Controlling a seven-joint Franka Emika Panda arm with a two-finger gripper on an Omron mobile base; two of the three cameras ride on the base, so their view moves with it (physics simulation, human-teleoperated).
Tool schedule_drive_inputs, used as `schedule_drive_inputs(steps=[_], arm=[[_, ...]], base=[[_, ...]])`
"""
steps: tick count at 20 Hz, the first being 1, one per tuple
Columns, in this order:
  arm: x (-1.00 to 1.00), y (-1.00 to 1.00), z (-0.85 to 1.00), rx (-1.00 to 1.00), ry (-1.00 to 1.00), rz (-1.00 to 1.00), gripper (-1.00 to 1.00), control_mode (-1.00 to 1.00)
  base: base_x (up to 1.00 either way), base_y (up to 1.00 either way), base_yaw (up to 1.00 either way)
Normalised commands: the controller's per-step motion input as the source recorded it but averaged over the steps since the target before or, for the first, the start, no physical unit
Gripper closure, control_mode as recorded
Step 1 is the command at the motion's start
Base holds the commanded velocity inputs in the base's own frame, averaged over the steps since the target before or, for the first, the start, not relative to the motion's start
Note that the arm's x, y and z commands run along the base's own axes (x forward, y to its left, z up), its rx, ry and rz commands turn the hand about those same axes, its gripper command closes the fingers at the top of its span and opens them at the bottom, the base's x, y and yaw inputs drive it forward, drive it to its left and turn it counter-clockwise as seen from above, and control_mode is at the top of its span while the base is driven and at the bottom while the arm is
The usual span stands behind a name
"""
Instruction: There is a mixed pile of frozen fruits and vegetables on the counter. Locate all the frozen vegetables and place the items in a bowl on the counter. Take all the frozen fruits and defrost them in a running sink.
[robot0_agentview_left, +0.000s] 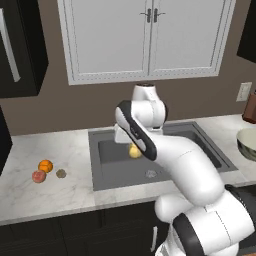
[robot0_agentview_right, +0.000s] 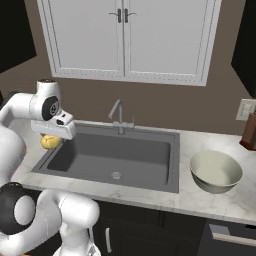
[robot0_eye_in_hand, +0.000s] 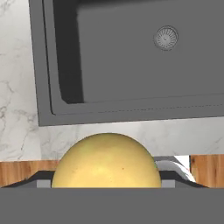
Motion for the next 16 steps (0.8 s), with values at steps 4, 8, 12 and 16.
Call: schedule_drive_inputs(steps=[4,8,12,16], arm=[[0.00,-1.00,0.16,-0.02,-0.01,0.00,1.00,-1.00],[0.00,-1.00,0.07,-0.02,-0.02,0.00,1.00,-1.00],[-0.09,-1.00,0.05,-0.02,-0.03,0.00,1.00,-1.00],[-0.02,-1.00,0.04,0.00,-0.09,0.00,1.00,-1.00]], base=[[0.00,0.00,0.00],[0.00,0.00,0.00],[0.00,0.00,0.00],[0.00,0.00,0.00]])
